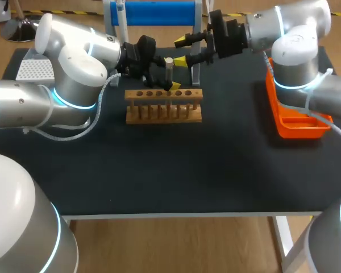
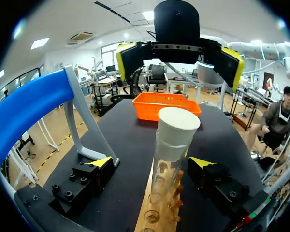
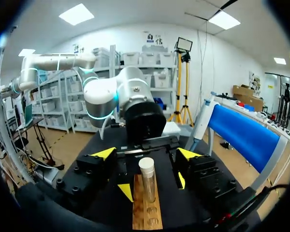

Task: Invert the test tube, pick up the pipette, mount the tip to pipette, aspirate from beaker and dispense into the tube, eject the tip, return the pipette, and cap with the stopper.

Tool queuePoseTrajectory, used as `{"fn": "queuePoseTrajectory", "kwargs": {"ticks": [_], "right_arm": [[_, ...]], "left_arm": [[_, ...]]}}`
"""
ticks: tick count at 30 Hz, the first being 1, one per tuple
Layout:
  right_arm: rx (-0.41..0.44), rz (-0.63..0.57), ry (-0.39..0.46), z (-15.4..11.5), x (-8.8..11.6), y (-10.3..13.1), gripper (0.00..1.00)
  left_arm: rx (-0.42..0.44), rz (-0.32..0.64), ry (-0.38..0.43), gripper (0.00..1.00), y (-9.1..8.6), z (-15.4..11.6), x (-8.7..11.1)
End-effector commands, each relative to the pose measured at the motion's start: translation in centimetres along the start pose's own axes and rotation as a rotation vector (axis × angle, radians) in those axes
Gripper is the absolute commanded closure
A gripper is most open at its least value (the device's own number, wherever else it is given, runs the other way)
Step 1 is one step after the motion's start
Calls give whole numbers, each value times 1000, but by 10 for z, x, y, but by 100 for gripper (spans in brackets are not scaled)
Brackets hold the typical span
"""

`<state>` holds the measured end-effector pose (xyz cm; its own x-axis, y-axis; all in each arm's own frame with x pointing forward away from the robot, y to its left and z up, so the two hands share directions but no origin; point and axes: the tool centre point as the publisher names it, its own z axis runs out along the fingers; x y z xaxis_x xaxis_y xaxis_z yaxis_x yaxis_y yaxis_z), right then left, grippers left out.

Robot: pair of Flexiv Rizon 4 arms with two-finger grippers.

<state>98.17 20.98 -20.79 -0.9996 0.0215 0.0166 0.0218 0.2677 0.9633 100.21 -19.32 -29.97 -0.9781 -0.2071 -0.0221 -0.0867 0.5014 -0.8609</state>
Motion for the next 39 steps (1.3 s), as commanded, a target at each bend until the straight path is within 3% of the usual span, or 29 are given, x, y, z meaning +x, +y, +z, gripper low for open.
{"fn": "queuePoseTrajectory", "kwargs": {"ticks": [1,5,12,39], "right_arm": [[-100,-8,13,1,-2,0,100],[-174,-19,42,4,-1,6,100],[-216,-22,63,12,0,9,100],[-184,50,108,32,0,-8,100]], "left_arm": [[1,1,-1,0,1,0,0],[1,1,-1,0,1,0,0],[1,1,-1,0,1,0,0],[1,1,-1,0,1,0,0]]}}
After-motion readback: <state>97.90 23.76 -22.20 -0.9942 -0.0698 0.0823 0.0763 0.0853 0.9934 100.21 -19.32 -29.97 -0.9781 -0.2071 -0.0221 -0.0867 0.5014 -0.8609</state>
